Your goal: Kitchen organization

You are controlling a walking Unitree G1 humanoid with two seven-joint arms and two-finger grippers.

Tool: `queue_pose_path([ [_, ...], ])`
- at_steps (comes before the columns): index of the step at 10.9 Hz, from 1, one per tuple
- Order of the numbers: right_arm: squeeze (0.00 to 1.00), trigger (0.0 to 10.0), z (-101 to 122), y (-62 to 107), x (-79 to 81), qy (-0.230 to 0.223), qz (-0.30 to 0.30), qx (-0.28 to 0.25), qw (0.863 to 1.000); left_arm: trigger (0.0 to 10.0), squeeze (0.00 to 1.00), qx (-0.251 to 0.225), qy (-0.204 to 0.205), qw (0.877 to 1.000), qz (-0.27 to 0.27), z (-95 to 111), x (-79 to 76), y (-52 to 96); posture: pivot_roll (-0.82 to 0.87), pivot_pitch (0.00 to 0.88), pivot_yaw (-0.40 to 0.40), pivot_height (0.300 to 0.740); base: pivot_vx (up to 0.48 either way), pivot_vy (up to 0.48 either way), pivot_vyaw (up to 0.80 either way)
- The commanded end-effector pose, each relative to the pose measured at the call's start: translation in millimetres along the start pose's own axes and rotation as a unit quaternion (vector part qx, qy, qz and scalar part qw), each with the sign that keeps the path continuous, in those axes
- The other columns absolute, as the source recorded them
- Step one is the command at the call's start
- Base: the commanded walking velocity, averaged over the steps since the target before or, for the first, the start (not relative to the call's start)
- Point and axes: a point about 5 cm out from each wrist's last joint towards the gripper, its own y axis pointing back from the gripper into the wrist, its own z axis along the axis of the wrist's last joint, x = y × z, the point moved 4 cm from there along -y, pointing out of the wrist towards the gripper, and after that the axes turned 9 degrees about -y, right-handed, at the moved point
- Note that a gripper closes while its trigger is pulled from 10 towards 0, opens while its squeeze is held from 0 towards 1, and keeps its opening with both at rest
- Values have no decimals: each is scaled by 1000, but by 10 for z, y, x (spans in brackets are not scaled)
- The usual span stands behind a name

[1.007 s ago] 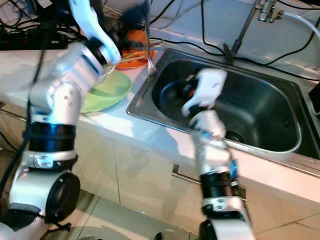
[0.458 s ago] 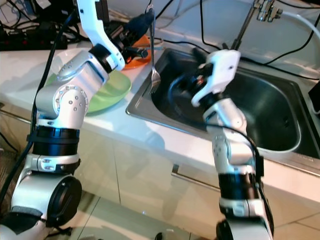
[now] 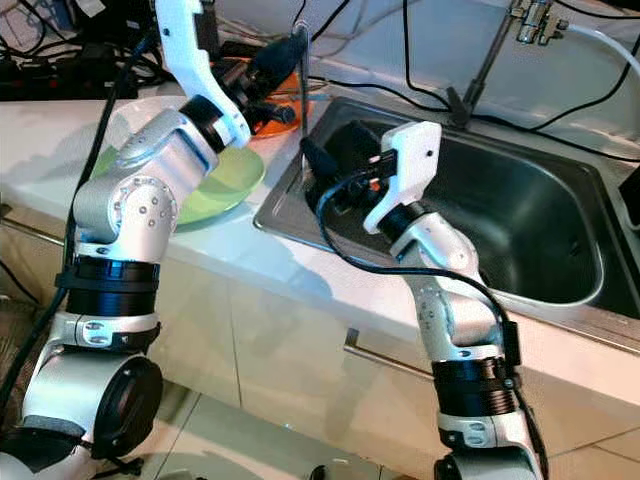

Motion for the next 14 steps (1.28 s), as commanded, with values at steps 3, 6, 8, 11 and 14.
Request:
queue_pose_path([
  [3, 0, 10000, 33, -45, 66, 1, 7, -4, 1000, 10000, 0, 12, 9, 999, -32, -79, -155, -23, -31, 0, -74, 719, 0, 0, 0],
  [6, 0, 10000, 9, -80, 83, -7, 1, -6, 1000, 10000, 0, 13, 13, 999, -47, -90, -245, -35, -31, 0, -74, 719, 0, 0, 0],
  [8, 0, 10000, -63, -99, 30, 1, -19, 4, 1000, 10000, 0, 12, 17, 998, -57, -79, -287, -38, -31, 0, -74, 719, 0, 0, 0],
  [11, 0, 0, -122, -107, -65, 2, -52, 17, 999, 10000, 0, 12, 17, 998, -61, -66, -311, -41, -25, 2, -73, 719, 0, 0, 0],
  [14, 0, 0, -125, -112, -109, 4, -65, 15, 998, 10000, 0, 13, 16, 998, -60, -58, -302, -46, -23, 13, -69, 719, 0, 0, 0],
])
